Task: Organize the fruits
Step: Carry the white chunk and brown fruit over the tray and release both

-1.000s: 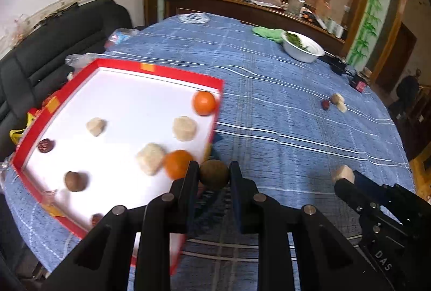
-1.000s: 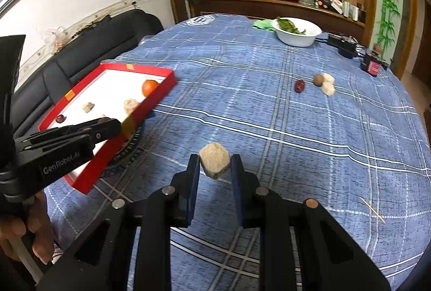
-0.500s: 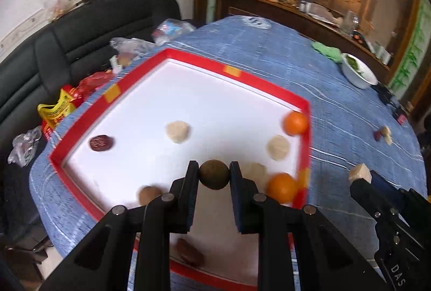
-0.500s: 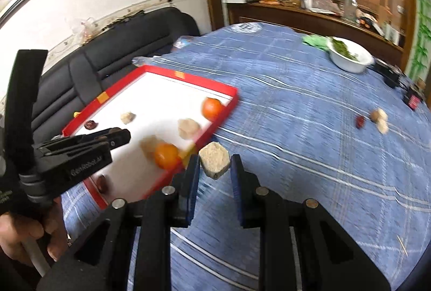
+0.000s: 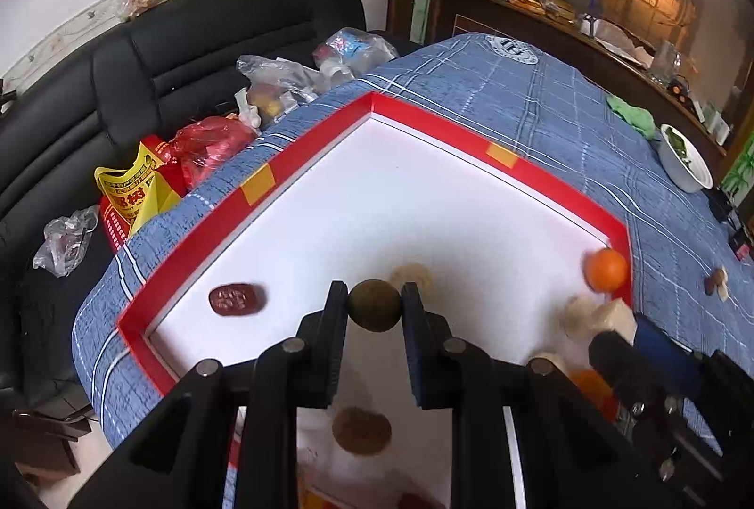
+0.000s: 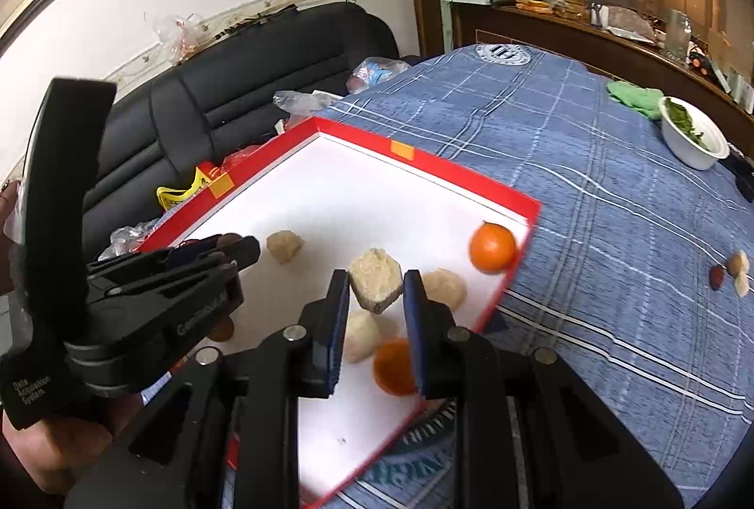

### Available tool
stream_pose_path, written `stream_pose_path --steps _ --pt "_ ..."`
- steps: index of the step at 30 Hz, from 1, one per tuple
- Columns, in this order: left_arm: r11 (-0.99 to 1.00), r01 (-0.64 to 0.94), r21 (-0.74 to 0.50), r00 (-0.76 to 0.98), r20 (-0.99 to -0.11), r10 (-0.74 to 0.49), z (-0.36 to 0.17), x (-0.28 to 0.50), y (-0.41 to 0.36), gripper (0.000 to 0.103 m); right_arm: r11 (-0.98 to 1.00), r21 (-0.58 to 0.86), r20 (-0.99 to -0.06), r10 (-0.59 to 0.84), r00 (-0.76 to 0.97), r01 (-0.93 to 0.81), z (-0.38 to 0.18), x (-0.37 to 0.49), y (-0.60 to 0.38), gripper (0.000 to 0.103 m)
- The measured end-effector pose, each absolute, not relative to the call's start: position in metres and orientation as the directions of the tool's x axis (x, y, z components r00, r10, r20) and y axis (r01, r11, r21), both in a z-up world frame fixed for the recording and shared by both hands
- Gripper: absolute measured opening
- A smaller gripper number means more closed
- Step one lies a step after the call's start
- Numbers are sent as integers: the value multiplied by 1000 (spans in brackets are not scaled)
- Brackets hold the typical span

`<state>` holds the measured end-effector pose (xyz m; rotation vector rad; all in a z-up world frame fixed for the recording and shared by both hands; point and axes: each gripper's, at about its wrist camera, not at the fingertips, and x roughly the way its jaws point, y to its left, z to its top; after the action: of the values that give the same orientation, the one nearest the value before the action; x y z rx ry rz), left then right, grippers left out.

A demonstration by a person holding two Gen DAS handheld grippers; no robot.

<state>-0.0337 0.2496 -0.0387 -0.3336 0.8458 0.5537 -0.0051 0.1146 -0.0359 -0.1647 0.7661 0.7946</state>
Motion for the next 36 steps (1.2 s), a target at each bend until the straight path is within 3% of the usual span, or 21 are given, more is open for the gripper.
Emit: stream_pose_path --steps 36 --pt "742 -670 -5 428 -820 380 -53 -13 280 22 705 143 -737 544 401 -694 -60 21 146 26"
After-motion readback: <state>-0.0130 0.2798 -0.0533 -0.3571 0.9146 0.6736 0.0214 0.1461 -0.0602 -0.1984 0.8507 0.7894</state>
